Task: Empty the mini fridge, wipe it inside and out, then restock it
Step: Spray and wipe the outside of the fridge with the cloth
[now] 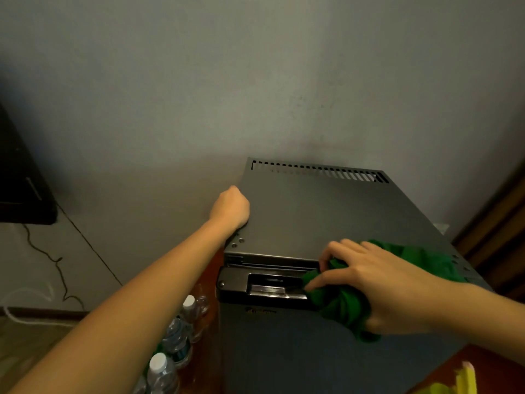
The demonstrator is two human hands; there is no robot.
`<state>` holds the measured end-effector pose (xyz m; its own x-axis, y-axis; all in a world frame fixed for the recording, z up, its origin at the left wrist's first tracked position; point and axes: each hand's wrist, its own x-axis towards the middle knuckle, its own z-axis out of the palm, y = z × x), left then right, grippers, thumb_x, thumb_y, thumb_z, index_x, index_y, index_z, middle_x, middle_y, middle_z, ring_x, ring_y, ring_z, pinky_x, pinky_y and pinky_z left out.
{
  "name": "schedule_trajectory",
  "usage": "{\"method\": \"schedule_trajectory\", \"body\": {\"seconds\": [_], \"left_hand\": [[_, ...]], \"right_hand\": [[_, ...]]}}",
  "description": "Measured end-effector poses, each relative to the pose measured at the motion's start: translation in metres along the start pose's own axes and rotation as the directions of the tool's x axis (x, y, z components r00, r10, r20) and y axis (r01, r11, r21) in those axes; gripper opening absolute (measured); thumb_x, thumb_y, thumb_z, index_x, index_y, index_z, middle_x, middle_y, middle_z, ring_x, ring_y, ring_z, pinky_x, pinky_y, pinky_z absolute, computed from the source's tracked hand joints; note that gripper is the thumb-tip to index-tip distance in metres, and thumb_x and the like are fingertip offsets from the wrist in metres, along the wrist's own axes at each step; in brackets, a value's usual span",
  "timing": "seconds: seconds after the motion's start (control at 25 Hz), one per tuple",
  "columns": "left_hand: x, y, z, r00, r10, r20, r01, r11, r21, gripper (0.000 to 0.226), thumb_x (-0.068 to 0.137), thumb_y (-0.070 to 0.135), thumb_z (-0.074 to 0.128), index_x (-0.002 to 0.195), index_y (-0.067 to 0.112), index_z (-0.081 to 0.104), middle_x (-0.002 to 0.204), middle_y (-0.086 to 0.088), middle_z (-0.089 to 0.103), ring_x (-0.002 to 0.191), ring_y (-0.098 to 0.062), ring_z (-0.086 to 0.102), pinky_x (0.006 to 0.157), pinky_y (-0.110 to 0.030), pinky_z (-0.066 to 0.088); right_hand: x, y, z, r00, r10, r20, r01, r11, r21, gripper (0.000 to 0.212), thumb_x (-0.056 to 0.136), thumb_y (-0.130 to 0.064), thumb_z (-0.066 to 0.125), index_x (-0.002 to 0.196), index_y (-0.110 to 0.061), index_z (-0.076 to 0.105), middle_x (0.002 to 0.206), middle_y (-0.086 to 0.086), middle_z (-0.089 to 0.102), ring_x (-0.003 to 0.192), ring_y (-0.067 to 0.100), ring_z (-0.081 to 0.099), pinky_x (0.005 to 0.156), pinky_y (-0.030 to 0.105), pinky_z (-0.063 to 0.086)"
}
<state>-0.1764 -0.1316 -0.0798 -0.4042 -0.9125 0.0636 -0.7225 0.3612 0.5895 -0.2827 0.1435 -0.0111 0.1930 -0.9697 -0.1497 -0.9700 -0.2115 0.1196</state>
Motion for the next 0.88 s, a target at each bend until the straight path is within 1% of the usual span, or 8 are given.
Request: {"method": "schedule_trajectory", "body": {"seconds": [0.08, 0.2, 0.36, 0.44, 0.52, 0.64, 0.76, 0.88], "left_hand": [[-0.001, 0.003, 0.0, 1.0, -0.001, 0.002, 0.001, 1.0, 0.0, 0.027, 0.098, 0.009, 0.034, 0.115, -0.003, 0.049, 0.121, -0.023, 0.054, 0.1, -0.039, 0.056, 0.074, -0.039, 0.045], [-0.002, 0.007, 0.0, 1.0, -0.011, 0.0, 0.011, 1.0, 0.026, 0.027, 0.098, 0.009, 0.034, 0.118, -0.004, 0.048, 0.125, -0.025, 0.052, 0.106, -0.04, 0.055, 0.074, -0.038, 0.042], [-0.005, 0.008, -0.001, 1.0, -0.022, -0.02, 0.023, 0.999, 0.034, 0.028, 0.097, 0.007, 0.034, 0.117, -0.005, 0.049, 0.126, -0.026, 0.053, 0.11, -0.042, 0.054, 0.075, -0.038, 0.04], [-0.006, 0.01, -0.002, 1.0, -0.023, -0.009, 0.023, 1.0, 0.014, 0.029, 0.097, 0.008, 0.034, 0.119, -0.005, 0.049, 0.127, -0.026, 0.053, 0.111, -0.041, 0.053, 0.08, -0.04, 0.043], [-0.009, 0.009, -0.004, 0.999, -0.036, -0.006, 0.036, 0.999, 0.002, 0.032, 0.097, 0.007, 0.033, 0.124, -0.004, 0.047, 0.13, -0.026, 0.052, 0.115, -0.041, 0.052, 0.087, -0.041, 0.044], [-0.011, 0.009, -0.006, 0.999, -0.038, 0.016, 0.038, 0.999, -0.021, 0.036, 0.098, 0.007, 0.032, 0.13, -0.004, 0.045, 0.133, -0.025, 0.05, 0.118, -0.04, 0.051, 0.092, -0.041, 0.043], [-0.011, 0.008, -0.005, 0.999, -0.035, 0.015, 0.036, 0.999, -0.03, 0.035, 0.098, 0.008, 0.033, 0.129, -0.004, 0.045, 0.133, -0.025, 0.05, 0.118, -0.04, 0.051, 0.092, -0.041, 0.044], [-0.009, 0.006, -0.005, 0.999, -0.029, 0.019, 0.03, 0.999, -0.03, 0.034, 0.098, 0.009, 0.033, 0.127, -0.004, 0.046, 0.131, -0.025, 0.051, 0.115, -0.04, 0.052, 0.088, -0.041, 0.044]], "right_hand": [[0.008, -0.008, -0.002, 1.0, -0.01, -0.014, 0.01, 1.0, -0.003, 0.062, 0.073, -0.04, 0.063, 0.131, -0.049, 0.041, 0.117, -0.014, 0.03, 0.107, 0.009, 0.033, 0.086, 0.032, 0.037], [0.038, -0.028, -0.002, 0.992, -0.092, -0.09, 0.09, 0.996, -0.029, 0.057, 0.071, -0.039, 0.064, 0.125, -0.044, 0.05, 0.114, -0.008, 0.035, 0.104, 0.014, 0.035, 0.079, 0.035, 0.036], [0.063, -0.047, 0.003, 0.977, -0.106, -0.187, 0.092, 0.993, -0.078, 0.058, 0.07, -0.039, 0.067, 0.126, -0.039, 0.052, 0.112, -0.003, 0.036, 0.1, 0.018, 0.034, 0.071, 0.035, 0.026], [0.059, -0.046, 0.009, 0.969, -0.112, -0.22, 0.097, 0.992, -0.077, 0.061, 0.069, -0.041, 0.067, 0.127, -0.038, 0.047, 0.114, -0.003, 0.037, 0.101, 0.019, 0.035, 0.073, 0.035, 0.029], [0.052, -0.041, 0.011, 0.965, -0.096, -0.244, 0.094, 0.995, -0.018, 0.066, 0.069, -0.043, 0.067, 0.128, -0.038, 0.04, 0.117, -0.006, 0.039, 0.102, 0.018, 0.039, 0.08, 0.036, 0.038], [0.047, -0.036, 0.011, 0.971, -0.075, -0.228, 0.095, 0.992, 0.079, 0.063, 0.072, -0.045, 0.067, 0.13, -0.038, 0.041, 0.12, -0.007, 0.039, 0.106, 0.015, 0.038, 0.089, 0.035, 0.04], [0.053, -0.036, 0.003, 0.98, -0.118, -0.162, 0.126, 0.991, 0.041, 0.058, 0.074, -0.044, 0.067, 0.129, -0.04, 0.049, 0.119, -0.007, 0.04, 0.107, 0.015, 0.038, 0.086, 0.035, 0.039], [0.063, -0.039, -0.003, 0.987, -0.132, -0.095, 0.13, 0.991, -0.028, 0.059, 0.075, -0.043, 0.067, 0.131, -0.042, 0.048, 0.121, -0.006, 0.039, 0.109, 0.016, 0.037, 0.085, 0.035, 0.038]]}}
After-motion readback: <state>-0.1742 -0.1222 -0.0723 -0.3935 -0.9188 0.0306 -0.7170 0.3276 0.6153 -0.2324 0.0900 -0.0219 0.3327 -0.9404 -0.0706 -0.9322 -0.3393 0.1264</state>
